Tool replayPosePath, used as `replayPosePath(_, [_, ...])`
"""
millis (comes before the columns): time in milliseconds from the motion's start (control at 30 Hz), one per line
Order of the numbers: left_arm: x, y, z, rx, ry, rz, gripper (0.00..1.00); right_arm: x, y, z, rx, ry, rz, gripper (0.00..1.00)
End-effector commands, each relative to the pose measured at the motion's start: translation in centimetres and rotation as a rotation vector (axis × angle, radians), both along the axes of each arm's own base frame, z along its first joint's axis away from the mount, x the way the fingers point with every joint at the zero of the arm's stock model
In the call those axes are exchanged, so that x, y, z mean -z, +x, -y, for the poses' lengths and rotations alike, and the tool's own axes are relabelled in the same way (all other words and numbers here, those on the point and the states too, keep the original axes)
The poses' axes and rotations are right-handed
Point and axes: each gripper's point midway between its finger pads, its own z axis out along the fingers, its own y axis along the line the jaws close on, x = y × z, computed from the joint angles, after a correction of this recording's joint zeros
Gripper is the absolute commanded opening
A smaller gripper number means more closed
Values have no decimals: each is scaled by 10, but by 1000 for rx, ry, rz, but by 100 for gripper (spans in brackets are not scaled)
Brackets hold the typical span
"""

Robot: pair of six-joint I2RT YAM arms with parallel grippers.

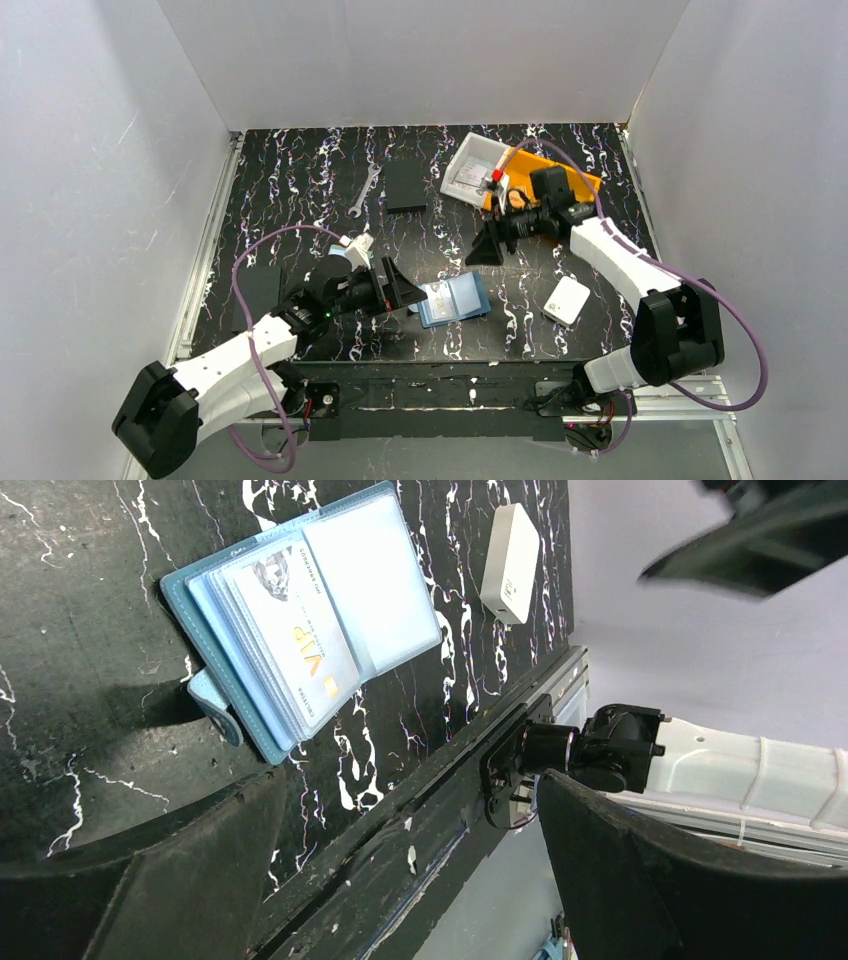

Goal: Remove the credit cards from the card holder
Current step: Remove the credit card from the card holder.

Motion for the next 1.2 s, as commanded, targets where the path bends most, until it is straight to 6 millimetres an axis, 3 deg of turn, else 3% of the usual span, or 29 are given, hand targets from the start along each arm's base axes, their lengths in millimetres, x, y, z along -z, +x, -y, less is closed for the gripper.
replayPosePath(0, [-17, 5, 16, 38, -26, 1, 93, -7, -23, -12, 7, 201, -133, 77])
replayPosePath(367, [6, 17, 41, 17, 51, -90, 74, 30, -17, -12, 211, 225, -269, 64])
replayPosePath(600, [25, 25, 52, 3, 92, -152, 62, 55, -19, -15, 244, 182, -315, 51])
replayPosePath(767, [38, 30, 55, -23, 122, -191, 47, 67, -20, -16, 246, 156, -338, 46])
replayPosePath(933, [53, 29, 50, -62, 213, -267, 44, 72, -21, -18, 243, 139, -344, 43])
replayPosePath(1167, [64, 30, 23, -151, 469, -301, 44, 81, -26, -24, 235, 106, -344, 41])
